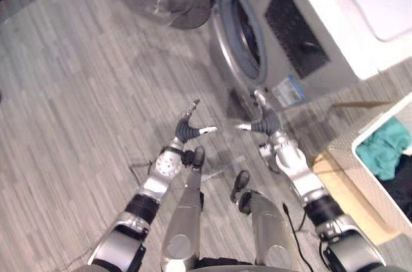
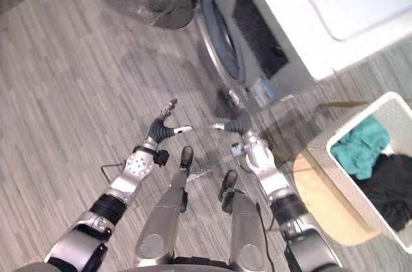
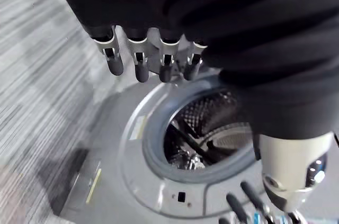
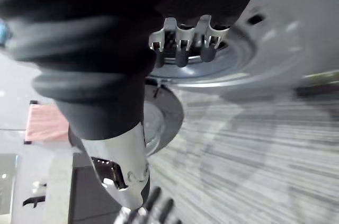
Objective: Pick up the laundry basket with both hands and put the clothes into the washing machine.
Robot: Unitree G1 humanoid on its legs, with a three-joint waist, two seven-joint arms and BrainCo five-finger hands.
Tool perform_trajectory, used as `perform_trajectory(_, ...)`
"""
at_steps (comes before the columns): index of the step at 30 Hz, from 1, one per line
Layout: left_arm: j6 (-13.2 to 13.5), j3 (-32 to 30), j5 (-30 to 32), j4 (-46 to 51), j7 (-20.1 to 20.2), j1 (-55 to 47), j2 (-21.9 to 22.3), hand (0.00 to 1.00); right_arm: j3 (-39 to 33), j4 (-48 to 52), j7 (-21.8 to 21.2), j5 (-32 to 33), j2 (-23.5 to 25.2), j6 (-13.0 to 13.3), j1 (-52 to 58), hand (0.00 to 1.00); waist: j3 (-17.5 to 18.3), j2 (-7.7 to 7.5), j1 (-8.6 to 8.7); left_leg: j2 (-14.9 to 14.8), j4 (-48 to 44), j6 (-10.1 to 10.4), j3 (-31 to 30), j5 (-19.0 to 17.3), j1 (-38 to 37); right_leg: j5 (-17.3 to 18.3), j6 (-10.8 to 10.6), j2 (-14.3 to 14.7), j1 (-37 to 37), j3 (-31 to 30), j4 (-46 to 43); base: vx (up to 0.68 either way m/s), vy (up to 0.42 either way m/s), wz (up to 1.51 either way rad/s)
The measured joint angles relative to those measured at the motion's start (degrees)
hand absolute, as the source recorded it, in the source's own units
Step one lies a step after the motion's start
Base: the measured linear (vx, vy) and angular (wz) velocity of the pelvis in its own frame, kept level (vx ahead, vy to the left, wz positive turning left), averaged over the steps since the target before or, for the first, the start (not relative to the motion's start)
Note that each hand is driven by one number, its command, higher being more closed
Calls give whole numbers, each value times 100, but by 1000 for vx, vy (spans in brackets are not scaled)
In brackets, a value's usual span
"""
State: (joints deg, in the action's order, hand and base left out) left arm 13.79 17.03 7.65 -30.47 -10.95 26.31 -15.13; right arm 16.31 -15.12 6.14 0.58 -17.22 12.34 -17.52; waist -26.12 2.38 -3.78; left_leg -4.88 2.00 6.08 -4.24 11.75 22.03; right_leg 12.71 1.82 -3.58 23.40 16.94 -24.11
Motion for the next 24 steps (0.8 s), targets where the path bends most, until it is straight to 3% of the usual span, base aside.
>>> perform_trajectory(2,-26,-143,295,-343,-73,305,-224,0,-165,85,-156,-50,1,76,381,0,15,-82,43,-48,11,-23,205,-15,3,-72,-28,57,109,-198,47,-89,24,-55)
perform_trajectory(4,-169,-412,488,-957,-199,743,-629,0,-418,104,-303,-61,105,85,753,0,40,-236,257,-59,34,-33,367,-20,14,-141,-71,67,210,-346,67,-50,20,-36)
perform_trajectory(11,-628,-760,1161,-2670,-549,2116,-1978,0,-1178,759,-360,110,486,302,1292,0,71,-500,609,-52,219,-114,667,47,138,-329,-107,86,546,-641,132,2,18,-24)
perform_trajectory(14,-680,-940,1394,-2929,-528,2364,-2296,0,-1208,996,-364,222,613,386,1334,0,44,-644,609,-82,253,-118,797,50,155,-433,-99,137,616,-761,202,34,3,-26)
perform_trajectory(24,-846,-1907,1787,-2731,-298,2412,-1869,0,-1356,2103,-389,499,797,470,2112,0,46,-655,551,-116,219,-113,734,46,297,-477,-90,152,584,-586,354,16,-11,5)
